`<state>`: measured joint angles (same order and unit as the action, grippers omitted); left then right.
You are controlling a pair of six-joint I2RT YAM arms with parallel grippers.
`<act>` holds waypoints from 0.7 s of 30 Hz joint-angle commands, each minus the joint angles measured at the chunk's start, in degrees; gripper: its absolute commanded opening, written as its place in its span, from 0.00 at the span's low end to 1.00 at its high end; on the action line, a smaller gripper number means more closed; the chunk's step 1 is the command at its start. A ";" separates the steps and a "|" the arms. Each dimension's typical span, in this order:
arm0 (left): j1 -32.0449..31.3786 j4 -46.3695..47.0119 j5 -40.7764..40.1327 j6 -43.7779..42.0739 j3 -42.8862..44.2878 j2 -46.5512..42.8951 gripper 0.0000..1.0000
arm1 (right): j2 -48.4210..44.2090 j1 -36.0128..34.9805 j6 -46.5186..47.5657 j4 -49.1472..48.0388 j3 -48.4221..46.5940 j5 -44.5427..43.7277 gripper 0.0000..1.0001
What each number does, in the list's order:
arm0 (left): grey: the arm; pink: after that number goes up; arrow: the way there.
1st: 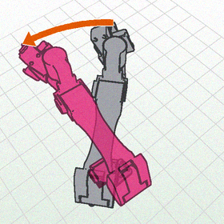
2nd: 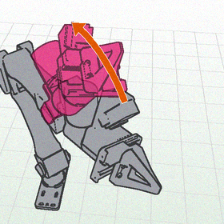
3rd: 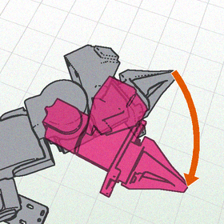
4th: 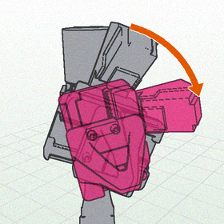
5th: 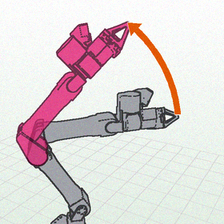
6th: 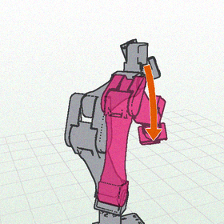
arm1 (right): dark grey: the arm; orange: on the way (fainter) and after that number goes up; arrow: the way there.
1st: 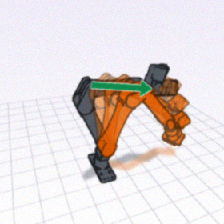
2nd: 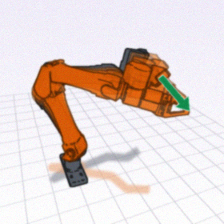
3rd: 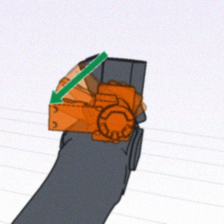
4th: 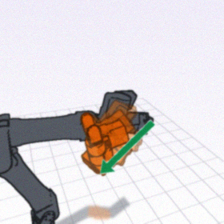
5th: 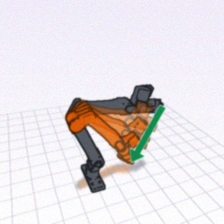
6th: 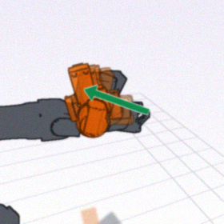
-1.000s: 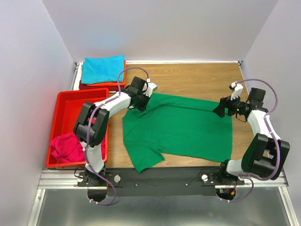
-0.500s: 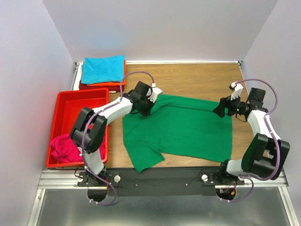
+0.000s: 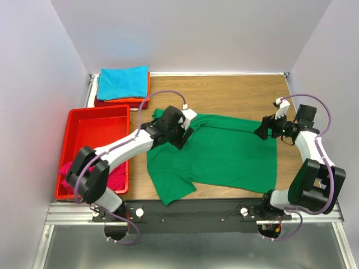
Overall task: Fold and stack the t-shirts
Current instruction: Fold the tshirt
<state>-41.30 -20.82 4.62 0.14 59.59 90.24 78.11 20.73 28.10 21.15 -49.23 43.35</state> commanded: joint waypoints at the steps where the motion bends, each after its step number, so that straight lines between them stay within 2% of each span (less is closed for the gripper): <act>1: 1.74 6.31 -9.46 1.70 2.28 -5.51 0.75 | -0.06 0.19 0.29 1.44 0.89 0.59 0.88; 3: 3.93 6.75 -2.99 2.40 4.99 -3.41 0.75 | 0.03 0.10 0.20 1.44 0.72 0.59 0.88; 5: 7.09 5.62 4.73 3.81 7.63 2.38 0.75 | -0.23 0.10 0.03 1.53 0.81 0.59 0.88; 8: 8.42 6.57 11.87 5.57 10.89 8.89 0.75 | -0.59 0.19 0.11 1.44 1.16 0.42 0.88; 14: 8.87 8.16 13.31 8.65 14.67 16.54 0.72 | -0.41 0.19 0.38 1.44 1.33 0.24 0.88; 19: 9.04 6.76 13.13 7.60 16.70 21.64 0.60 | -0.41 0.19 0.47 1.44 1.33 0.24 0.88; 21: 8.96 6.67 13.22 7.42 16.61 22.52 0.58 | -0.50 0.19 0.47 1.35 1.42 0.24 0.88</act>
<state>-32.12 -13.39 15.70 7.55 74.74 110.85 78.11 20.73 28.12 21.17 -48.66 43.33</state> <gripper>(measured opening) 0.598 0.879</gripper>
